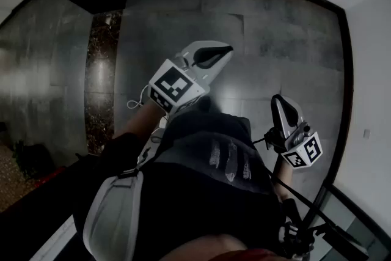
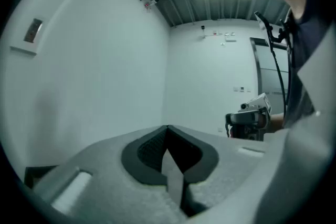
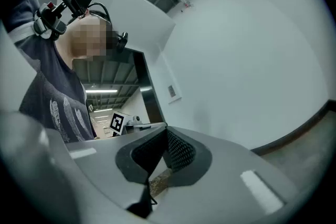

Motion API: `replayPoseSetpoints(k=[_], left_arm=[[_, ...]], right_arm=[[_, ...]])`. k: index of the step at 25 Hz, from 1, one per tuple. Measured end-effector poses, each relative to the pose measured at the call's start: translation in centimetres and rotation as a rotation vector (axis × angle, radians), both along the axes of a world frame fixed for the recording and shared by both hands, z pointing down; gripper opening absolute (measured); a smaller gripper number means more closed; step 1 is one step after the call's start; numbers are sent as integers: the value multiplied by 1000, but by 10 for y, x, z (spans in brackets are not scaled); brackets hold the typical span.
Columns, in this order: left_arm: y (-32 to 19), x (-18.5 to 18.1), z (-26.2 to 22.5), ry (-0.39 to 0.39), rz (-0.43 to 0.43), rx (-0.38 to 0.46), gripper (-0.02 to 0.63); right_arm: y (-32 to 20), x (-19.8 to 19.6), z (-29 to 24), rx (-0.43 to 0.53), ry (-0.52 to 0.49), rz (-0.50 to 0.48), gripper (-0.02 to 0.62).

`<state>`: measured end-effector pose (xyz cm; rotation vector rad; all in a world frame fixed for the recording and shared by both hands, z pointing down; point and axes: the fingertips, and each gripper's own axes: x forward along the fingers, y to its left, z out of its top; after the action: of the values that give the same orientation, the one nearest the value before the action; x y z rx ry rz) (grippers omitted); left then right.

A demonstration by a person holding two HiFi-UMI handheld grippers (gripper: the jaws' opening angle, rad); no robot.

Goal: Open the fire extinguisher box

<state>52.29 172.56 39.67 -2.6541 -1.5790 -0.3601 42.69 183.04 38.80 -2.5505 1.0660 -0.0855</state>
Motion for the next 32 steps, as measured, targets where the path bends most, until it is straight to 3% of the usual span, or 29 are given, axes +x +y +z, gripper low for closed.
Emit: replayPoseSetpoints(k=[7,17,21,23,27,32], left_arm=[[-91,63,15,-3,-221,31,-5],[-194,160,0,-10,-703,73,-5],[-220,202,-8,9,-854,129,-5],[-243,196,-7,1,-949,162,-5],[-299,184,-12,-26,-1115,130,-5],[-376,164,-21,36,-1304,130,-5]], right_arm=[[-63,98,14,-20,-46,-204,-2],[-157,256,1,44,66,-718,-2],[-184,330,5,25,77,-844,-2],[-205,342,12,-18,82,-900,-2],[-260,353,4,-22,127,-1076,-2],[-352,342,-6,-44,167,-1264,-2]])
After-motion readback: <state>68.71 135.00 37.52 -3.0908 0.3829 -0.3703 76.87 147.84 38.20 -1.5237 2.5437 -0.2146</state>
